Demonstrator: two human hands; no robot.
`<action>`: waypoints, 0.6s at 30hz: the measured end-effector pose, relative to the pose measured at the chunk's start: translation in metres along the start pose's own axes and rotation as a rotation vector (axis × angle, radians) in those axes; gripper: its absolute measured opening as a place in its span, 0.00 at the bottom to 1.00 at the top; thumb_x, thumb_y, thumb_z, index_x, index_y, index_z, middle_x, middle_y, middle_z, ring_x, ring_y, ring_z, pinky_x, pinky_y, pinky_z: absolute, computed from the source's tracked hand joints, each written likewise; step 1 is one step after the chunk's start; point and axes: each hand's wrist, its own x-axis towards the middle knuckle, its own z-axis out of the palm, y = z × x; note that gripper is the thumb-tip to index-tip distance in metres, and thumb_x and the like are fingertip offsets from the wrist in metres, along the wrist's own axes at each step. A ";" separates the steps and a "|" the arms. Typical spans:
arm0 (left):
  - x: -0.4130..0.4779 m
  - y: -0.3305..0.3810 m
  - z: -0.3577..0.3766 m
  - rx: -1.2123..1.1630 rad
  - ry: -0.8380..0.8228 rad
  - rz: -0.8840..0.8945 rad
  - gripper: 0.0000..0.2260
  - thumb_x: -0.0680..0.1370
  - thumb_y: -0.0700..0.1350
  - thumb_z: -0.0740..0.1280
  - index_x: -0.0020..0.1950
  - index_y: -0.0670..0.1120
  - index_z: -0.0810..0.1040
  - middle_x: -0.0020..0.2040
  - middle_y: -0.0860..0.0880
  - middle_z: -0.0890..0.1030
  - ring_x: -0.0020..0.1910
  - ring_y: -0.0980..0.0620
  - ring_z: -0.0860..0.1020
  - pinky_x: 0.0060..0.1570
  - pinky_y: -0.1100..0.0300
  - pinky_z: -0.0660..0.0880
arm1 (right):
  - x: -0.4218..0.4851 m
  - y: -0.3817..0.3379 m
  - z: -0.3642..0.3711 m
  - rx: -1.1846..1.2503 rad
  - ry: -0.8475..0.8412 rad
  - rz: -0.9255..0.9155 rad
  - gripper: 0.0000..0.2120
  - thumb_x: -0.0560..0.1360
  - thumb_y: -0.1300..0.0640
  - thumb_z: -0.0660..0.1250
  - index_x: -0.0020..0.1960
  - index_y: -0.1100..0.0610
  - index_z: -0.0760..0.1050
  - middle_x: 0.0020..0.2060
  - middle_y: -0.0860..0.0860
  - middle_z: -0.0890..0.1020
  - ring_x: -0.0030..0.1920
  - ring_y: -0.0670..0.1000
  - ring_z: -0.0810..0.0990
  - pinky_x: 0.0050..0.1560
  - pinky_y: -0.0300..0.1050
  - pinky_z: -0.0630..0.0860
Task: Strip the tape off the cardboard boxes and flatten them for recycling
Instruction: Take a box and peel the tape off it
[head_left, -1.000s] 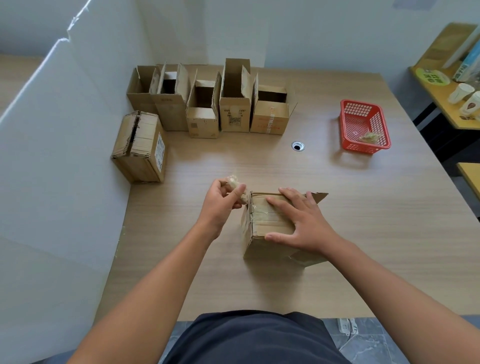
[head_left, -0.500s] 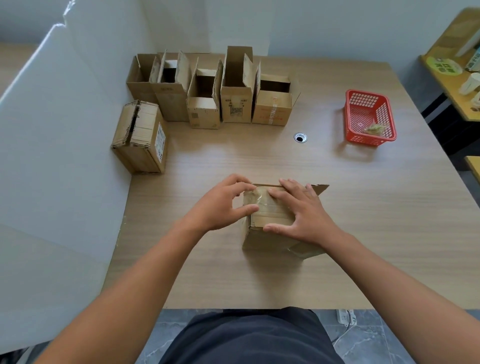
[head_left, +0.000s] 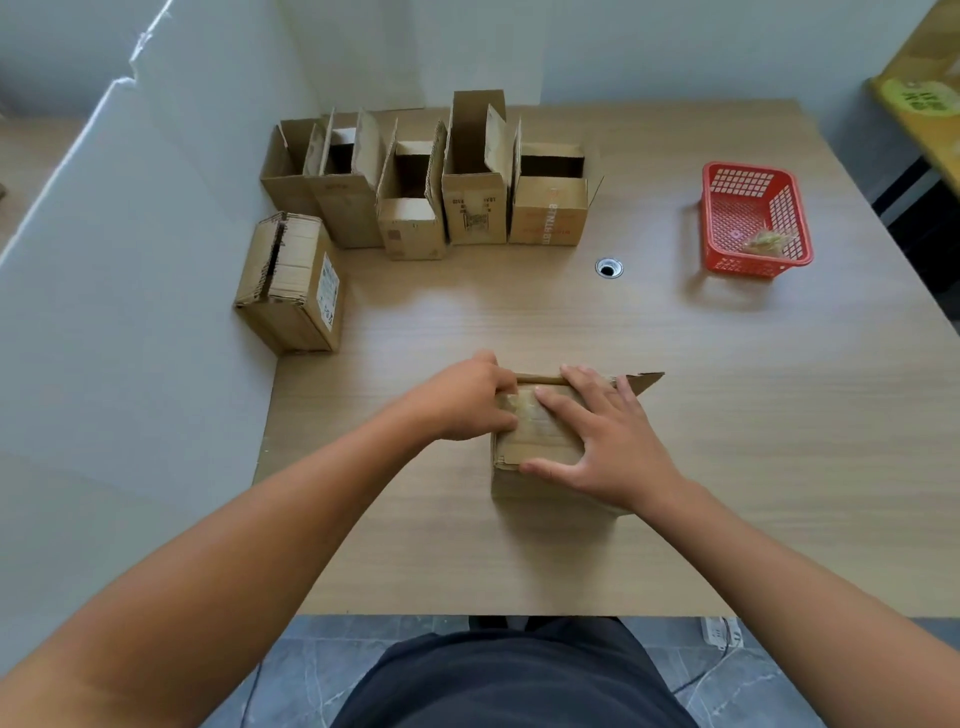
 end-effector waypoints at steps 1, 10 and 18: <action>0.000 -0.002 0.004 -0.043 0.004 0.002 0.11 0.77 0.49 0.71 0.58 0.48 0.80 0.54 0.51 0.70 0.50 0.49 0.75 0.47 0.58 0.70 | 0.000 0.000 0.000 0.005 -0.002 0.003 0.46 0.66 0.18 0.55 0.79 0.37 0.61 0.83 0.46 0.53 0.82 0.47 0.45 0.80 0.56 0.37; -0.030 -0.028 0.058 -1.348 0.089 0.018 0.05 0.83 0.39 0.64 0.49 0.47 0.71 0.44 0.48 0.74 0.43 0.53 0.73 0.51 0.57 0.73 | 0.003 0.003 0.002 0.048 0.027 0.001 0.48 0.63 0.16 0.53 0.78 0.37 0.62 0.82 0.46 0.54 0.82 0.45 0.45 0.80 0.53 0.35; -0.035 -0.016 0.079 -1.367 0.351 -0.107 0.25 0.68 0.56 0.80 0.52 0.46 0.70 0.44 0.47 0.74 0.45 0.50 0.73 0.50 0.52 0.71 | 0.007 -0.001 0.000 0.013 0.039 0.016 0.49 0.62 0.14 0.52 0.77 0.38 0.64 0.81 0.47 0.57 0.82 0.48 0.49 0.80 0.54 0.36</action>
